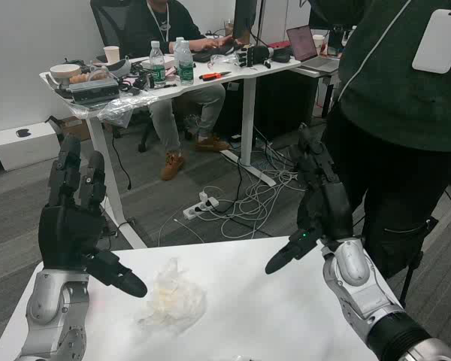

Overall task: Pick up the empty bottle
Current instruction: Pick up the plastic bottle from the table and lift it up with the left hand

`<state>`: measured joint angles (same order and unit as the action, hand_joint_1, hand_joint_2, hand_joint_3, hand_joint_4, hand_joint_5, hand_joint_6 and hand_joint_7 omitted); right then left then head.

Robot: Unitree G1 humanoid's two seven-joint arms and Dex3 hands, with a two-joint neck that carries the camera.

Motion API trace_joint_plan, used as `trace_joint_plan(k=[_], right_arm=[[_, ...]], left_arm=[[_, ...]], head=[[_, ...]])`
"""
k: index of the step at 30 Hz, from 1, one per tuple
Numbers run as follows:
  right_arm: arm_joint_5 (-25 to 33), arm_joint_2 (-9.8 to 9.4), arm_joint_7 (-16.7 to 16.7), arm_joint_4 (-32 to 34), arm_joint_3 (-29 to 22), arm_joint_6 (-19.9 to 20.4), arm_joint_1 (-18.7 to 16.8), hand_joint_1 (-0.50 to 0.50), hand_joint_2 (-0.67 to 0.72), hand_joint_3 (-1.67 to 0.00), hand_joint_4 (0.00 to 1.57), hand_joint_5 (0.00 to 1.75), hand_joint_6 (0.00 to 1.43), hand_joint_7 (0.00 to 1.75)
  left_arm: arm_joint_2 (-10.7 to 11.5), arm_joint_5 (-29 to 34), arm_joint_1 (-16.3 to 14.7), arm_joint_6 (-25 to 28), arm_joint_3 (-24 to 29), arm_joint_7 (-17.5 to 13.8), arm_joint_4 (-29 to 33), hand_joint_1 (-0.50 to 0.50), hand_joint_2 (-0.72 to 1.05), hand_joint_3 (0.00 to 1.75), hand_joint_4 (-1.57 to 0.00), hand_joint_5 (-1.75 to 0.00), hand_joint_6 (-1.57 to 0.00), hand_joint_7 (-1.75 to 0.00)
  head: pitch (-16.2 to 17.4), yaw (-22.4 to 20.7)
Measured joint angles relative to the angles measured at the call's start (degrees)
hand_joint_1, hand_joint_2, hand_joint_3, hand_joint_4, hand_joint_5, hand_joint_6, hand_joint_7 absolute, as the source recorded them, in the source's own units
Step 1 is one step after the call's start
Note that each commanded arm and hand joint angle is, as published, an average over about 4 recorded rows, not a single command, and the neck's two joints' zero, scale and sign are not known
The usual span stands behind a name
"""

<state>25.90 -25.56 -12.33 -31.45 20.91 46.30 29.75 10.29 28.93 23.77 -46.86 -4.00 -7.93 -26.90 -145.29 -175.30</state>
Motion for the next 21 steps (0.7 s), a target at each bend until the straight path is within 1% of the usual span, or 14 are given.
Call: trace_joint_plan(k=[2, 3, 4, 7, 9, 10, 12, 13, 21], right_arm=[[-1.04, -0.20, 0.51, 2.21, -1.41, -2.06, -0.51, -0.33, 0.60, 0.00, 0.00, 0.00, 0.00, 0.00], [-2.11, -0.50, 1.03, 4.53, -2.85, -4.03, -0.84, -0.33, 0.60, 0.00, 0.00, 0.00, 0.00, 0.00], [-3.53, -1.00, 1.75, 7.77, -4.83, -6.58, -1.18, -0.33, 0.58, 0.00, 0.00, 0.00, 0.00, 0.00], [-7.18, -3.08, 3.85, 17.54, -10.81, -12.73, -1.36, -0.33, 0.57, 0.00, 0.00, 0.00, 0.00, 0.00], [-8.89, -4.66, 5.00, 23.18, -14.45, -15.48, -1.38, -0.33, 0.57, 0.00, 0.00, 0.00, 0.00, 0.00], [-9.42, -5.45, 5.35, 25.28, -15.91, -16.26, -1.37, -0.33, 0.57, 0.00, 0.00, 0.00, 0.00, 0.00], [-9.87, -6.50, 5.56, 27.52, -17.59, -16.76, -1.30, -0.33, 0.57, 0.00, 0.00, 0.00, 0.00, 0.00], [-9.89, -6.67, 5.58, 27.87, -17.84, -16.80, -1.29, -0.33, 0.57, 0.00, 0.00, 0.00, 0.00, 0.00], [-9.89, -6.58, 6.00, 28.11, -17.75, -17.52, -1.93, -0.33, 0.55, 0.00, 0.00, 0.00, 0.00, 0.00]], left_arm=[[-0.24, -2.43, -0.49, 2.93, 1.46, 0.39, 2.64, -0.50, -0.64, 0.00, 0.00, 0.00, 0.00, 0.00], [-0.42, -4.95, -0.84, 5.78, 2.88, 0.71, 5.39, -0.50, -0.64, 0.00, 0.00, 0.00, 0.00, 0.00], [-0.63, -8.37, -1.20, 9.57, 4.80, 1.06, 9.20, -0.50, -0.64, 0.00, 0.00, 0.00, 0.00, 0.00], [-0.94, -17.74, -1.45, 19.09, 10.35, 1.72, 20.57, -0.50, -0.64, 0.00, 0.00, 0.00, 0.00, 0.00], [-1.08, -22.43, -1.48, 23.58, 13.87, 2.15, 27.07, -0.50, -0.64, 0.00, 0.00, 0.00, 0.00, 0.00], [-1.12, -23.93, -1.49, 25.01, 15.29, 2.38, 29.47, -0.50, -0.64, 0.00, 0.00, 0.00, 0.00, 0.00], [-1.12, -25.10, -1.50, 26.15, 16.89, 2.80, 31.90, -0.50, -0.64, 0.00, 0.00, 0.00, 0.00, 0.00], [-1.12, -25.18, -1.53, 26.29, 17.13, 2.92, 32.25, -0.50, -0.64, 0.00, 0.00, 0.00, 0.00, 0.00], [-1.29, -25.63, -2.32, 27.07, 17.00, 2.94, 32.38, -0.50, -0.64, 0.00, 0.00, 0.00, 0.00, 0.00]], head=[[1.39, 0.68], [2.79, 1.38], [2.75, 1.48], [2.75, 1.66], [2.76, 1.68], [2.77, 1.68], [2.80, 1.65], [2.81, 1.63], [3.18, 0.88]])
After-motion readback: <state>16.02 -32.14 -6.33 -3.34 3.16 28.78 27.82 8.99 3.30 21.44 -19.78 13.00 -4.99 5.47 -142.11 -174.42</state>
